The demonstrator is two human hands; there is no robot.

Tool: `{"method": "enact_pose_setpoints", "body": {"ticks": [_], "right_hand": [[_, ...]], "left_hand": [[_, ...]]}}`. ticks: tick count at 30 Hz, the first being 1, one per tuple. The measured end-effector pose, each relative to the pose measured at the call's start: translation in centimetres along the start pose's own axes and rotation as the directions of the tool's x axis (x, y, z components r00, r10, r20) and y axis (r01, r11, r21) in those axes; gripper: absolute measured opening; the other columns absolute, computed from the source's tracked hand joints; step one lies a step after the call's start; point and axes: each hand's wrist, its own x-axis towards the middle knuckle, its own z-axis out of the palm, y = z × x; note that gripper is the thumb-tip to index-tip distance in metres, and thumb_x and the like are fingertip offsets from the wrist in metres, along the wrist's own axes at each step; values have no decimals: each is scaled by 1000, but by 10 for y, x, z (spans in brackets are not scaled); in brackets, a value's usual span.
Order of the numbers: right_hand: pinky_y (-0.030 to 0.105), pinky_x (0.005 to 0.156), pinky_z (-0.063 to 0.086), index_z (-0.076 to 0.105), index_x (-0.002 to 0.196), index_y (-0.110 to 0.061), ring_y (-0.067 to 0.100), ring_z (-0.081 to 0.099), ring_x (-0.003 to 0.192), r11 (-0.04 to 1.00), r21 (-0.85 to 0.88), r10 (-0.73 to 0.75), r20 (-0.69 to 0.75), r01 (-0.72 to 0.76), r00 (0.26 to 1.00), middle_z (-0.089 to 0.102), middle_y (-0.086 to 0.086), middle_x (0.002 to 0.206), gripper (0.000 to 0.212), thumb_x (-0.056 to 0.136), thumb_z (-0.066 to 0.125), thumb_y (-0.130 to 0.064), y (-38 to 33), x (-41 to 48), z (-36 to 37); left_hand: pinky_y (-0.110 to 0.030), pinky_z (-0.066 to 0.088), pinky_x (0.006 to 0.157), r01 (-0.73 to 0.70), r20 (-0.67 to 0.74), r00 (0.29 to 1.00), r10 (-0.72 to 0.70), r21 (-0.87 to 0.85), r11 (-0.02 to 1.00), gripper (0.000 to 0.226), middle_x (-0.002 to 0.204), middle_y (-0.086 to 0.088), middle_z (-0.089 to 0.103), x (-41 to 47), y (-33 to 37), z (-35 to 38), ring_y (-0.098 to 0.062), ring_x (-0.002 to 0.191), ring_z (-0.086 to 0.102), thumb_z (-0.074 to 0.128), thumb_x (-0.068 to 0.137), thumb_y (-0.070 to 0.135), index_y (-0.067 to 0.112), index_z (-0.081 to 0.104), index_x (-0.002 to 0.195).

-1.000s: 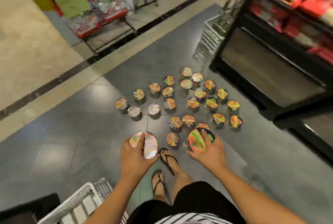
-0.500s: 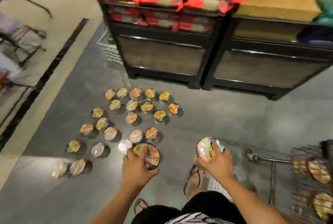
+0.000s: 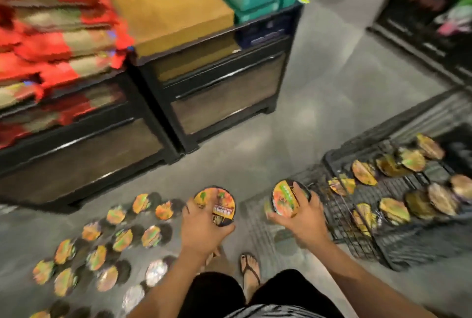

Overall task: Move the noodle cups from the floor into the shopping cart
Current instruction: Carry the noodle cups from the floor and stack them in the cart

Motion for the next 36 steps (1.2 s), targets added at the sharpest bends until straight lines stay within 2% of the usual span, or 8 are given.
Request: {"method": "enact_pose_setpoints", "body": {"ticks": [7,11,14,17,23,27,31,36], "right_hand": [[43,114,24,27,149,-39,31,18,144,922,300,299,-149,-245,943,17,14,155,108,59,79,-66,18,15,-40],[42,114,25,33,148,-34,29,20,144,825,447,496,-280,-346,822,23,11,154,105,58,78,-67,24,12,-43],[43,112,31,33,147,-33,32,31,135,738,548,617,-314,-393,721,34,12,143,105,58,78,-65,28,11,-41],[41,110,36,35,147,-30,30,39,129,649,652,710,-332,-393,621,37,12,136,104,59,83,-57,35,7,-43],[42,107,39,35,147,-31,29,39,130,547,722,820,-360,-424,445,41,13,139,102,61,81,-60,81,6,-65],[44,107,39,36,146,-31,30,40,129,498,755,857,-355,-426,373,41,12,136,101,60,80,-60,129,23,-90],[38,105,41,36,147,-29,29,43,125,471,736,875,-319,-486,365,37,11,134,105,58,80,-64,182,51,-115],[42,106,40,31,149,-31,33,39,127,522,599,845,-269,-607,462,35,14,138,113,54,64,-84,242,88,-128]], "left_hand": [[-41,36,106,-385,114,920,376,66,921,98,143,-16,24,100,77,-26,-36,131,27,58,65,82,44,23,149],[-40,35,107,-577,218,805,552,71,814,94,146,-14,22,134,128,-53,-34,134,26,61,68,79,48,22,147],[-38,36,106,-679,233,720,653,43,733,93,143,-10,24,149,161,-63,-31,130,31,62,65,79,49,25,145],[-38,38,105,-790,224,597,771,-1,612,94,141,-7,26,154,195,-58,-30,127,36,61,60,81,48,31,143],[-38,38,108,-918,339,346,875,-69,390,97,147,-5,22,142,283,-27,-28,132,30,56,59,86,54,20,143],[-39,41,106,-945,407,280,869,-44,325,96,150,-4,18,137,348,7,-28,134,30,58,59,85,56,17,142],[-36,32,109,-949,477,287,831,19,316,97,152,-9,17,144,412,51,-30,137,25,60,62,81,52,20,145],[-37,30,111,-951,571,296,766,98,295,102,155,-13,10,160,473,107,-34,140,21,58,66,81,47,12,150]]}}
